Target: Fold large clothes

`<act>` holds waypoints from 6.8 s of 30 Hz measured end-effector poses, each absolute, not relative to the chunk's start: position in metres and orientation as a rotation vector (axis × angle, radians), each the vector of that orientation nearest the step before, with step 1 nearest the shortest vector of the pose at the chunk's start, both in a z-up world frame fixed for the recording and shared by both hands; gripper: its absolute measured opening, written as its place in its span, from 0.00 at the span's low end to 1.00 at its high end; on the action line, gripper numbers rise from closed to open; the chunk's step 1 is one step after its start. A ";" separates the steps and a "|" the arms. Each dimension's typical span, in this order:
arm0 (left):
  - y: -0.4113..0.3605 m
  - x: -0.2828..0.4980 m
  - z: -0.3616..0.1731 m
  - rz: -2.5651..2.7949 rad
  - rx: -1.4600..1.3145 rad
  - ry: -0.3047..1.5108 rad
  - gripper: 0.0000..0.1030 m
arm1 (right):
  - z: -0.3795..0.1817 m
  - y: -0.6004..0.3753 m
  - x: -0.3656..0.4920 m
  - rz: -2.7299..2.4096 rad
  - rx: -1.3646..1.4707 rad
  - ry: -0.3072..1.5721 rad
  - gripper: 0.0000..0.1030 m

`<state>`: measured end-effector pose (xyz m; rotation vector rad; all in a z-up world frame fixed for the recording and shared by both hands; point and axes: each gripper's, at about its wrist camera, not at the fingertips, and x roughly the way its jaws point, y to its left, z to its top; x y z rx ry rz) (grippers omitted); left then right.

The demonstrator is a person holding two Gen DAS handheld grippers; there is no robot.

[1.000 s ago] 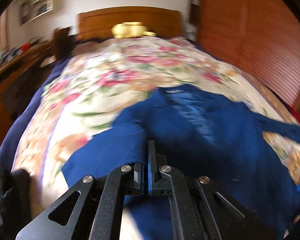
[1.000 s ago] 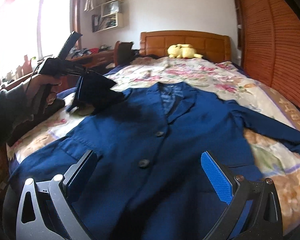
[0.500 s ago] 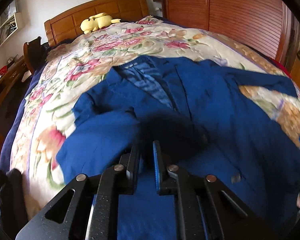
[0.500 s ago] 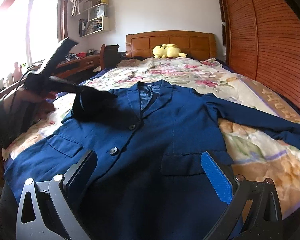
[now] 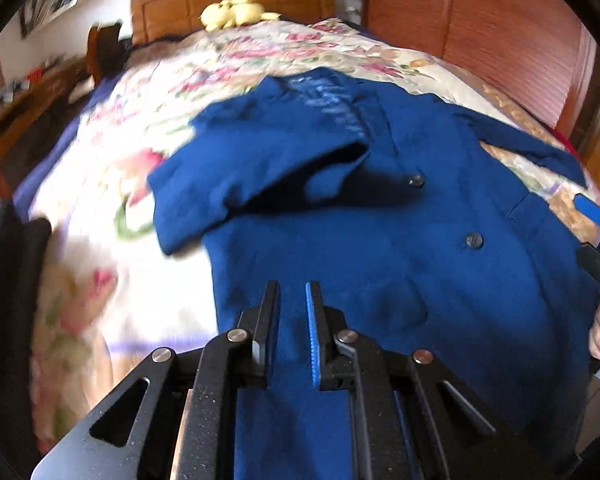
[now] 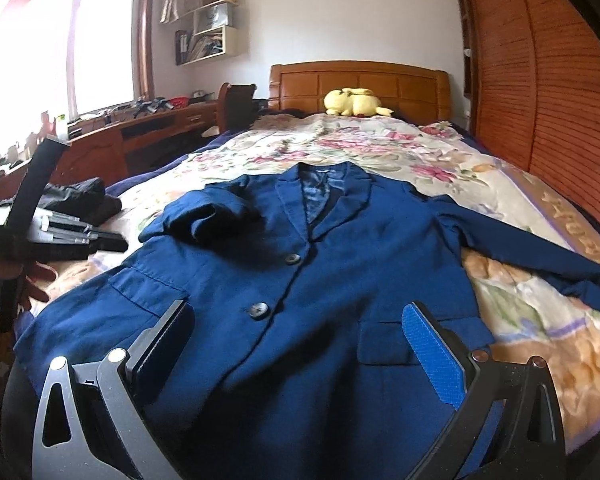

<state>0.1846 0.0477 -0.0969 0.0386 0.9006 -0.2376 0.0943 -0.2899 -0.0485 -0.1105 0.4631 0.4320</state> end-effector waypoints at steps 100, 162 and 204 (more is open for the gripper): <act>0.024 0.176 -0.089 -0.258 0.074 0.774 0.13 | -0.040 -0.293 0.235 0.406 -0.066 0.497 0.07; 0.083 0.380 -0.099 -0.150 0.087 0.909 0.07 | -0.078 -0.314 0.180 0.515 -0.186 0.641 0.58; 0.016 0.178 -0.069 -0.409 0.039 0.741 0.18 | -0.054 -0.362 0.342 0.188 -0.159 0.719 0.09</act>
